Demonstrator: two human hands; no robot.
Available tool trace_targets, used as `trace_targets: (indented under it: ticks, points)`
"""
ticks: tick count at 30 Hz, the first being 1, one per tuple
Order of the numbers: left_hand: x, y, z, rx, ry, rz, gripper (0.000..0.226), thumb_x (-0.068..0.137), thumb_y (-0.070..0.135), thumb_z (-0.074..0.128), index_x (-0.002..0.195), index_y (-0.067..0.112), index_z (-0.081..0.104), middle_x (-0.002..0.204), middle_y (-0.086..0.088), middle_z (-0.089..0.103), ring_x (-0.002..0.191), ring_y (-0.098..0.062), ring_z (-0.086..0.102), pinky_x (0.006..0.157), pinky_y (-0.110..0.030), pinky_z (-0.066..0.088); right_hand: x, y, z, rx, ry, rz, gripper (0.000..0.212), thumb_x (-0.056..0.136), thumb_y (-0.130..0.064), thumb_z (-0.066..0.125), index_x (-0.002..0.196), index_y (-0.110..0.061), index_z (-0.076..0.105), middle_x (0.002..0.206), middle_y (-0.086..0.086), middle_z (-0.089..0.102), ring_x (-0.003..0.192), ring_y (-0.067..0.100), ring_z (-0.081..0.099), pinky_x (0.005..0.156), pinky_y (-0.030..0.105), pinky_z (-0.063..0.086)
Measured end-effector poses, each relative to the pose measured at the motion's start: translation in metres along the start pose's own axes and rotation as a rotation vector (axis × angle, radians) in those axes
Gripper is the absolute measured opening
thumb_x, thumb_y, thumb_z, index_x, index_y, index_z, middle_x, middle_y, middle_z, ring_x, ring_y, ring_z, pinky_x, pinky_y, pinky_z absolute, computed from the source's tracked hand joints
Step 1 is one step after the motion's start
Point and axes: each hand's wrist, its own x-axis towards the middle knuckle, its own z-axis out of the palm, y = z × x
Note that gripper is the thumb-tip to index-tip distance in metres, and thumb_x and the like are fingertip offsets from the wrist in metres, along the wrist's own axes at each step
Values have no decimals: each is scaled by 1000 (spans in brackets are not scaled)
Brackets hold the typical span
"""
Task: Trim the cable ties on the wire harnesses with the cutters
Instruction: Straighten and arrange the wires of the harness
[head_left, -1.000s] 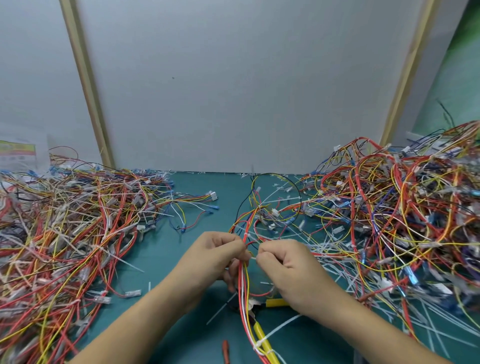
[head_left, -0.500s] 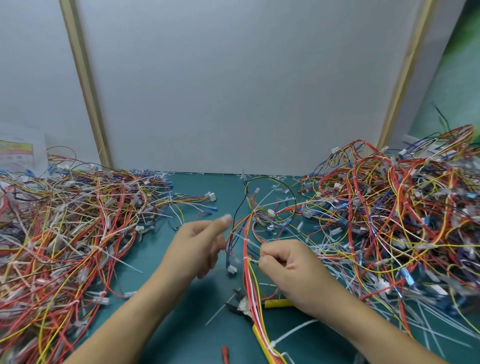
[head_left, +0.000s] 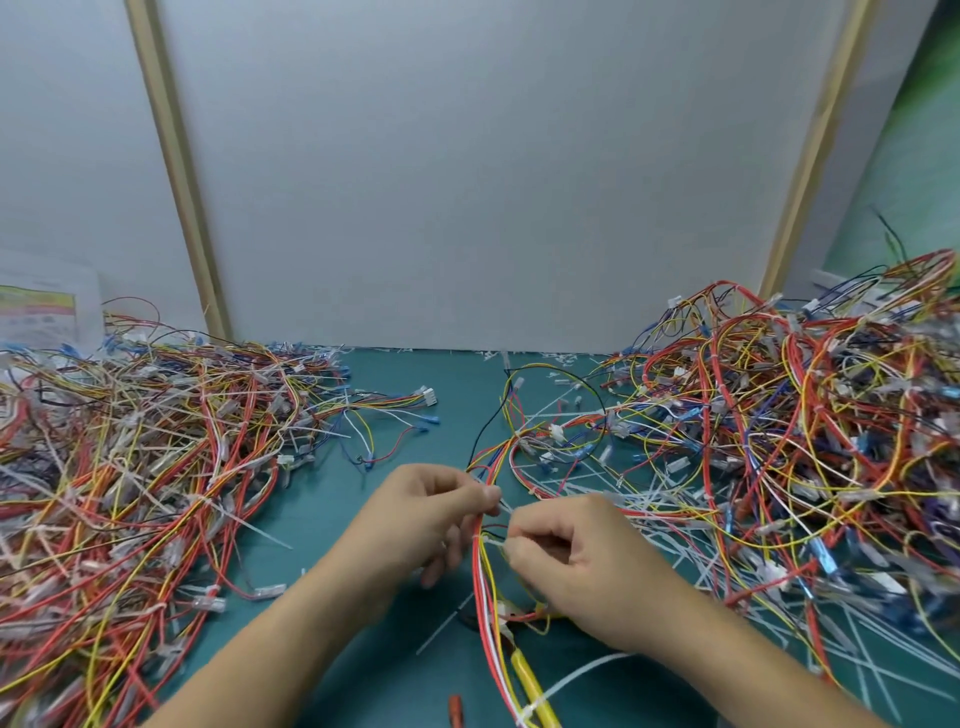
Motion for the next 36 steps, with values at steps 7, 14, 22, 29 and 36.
trace_targets:
  ticks: [7,14,22,29,36]
  points:
    - [-4,5,5,-43,-20,228,24,88,25,69,79,3,64,57,-1,50,39,-8,43,37,-20,32,5,-1,-11,-90,286,-69,6,86,-33,59,82,-29,61,79,-12,56,70,16,53,62,21,41]
    - [-7,8,7,19,-31,345,29,87,32,60,86,4,63,63,-4,51,45,-6,45,44,-20,34,4,-2,-15,-3,196,-30,14,91,-35,56,83,-26,62,74,-11,60,71,13,57,66,35,48]
    - [-6,6,5,22,-72,218,20,80,29,65,70,12,62,60,-9,53,35,-12,44,39,-20,35,1,-3,-9,160,49,24,19,92,-31,50,76,-21,51,57,-7,38,52,5,31,51,22,27]
    - [-5,5,6,-81,-118,182,15,74,24,66,64,15,60,53,1,48,42,-20,36,40,-25,32,3,-4,-5,354,58,80,19,89,-31,52,77,-16,54,58,7,35,52,17,26,50,30,22]
    - [-2,6,8,-68,-24,160,12,72,19,59,60,14,60,51,0,47,41,-20,36,38,-22,34,6,-4,-1,528,76,171,15,84,-29,56,72,-20,57,48,-2,27,45,15,18,46,30,13]
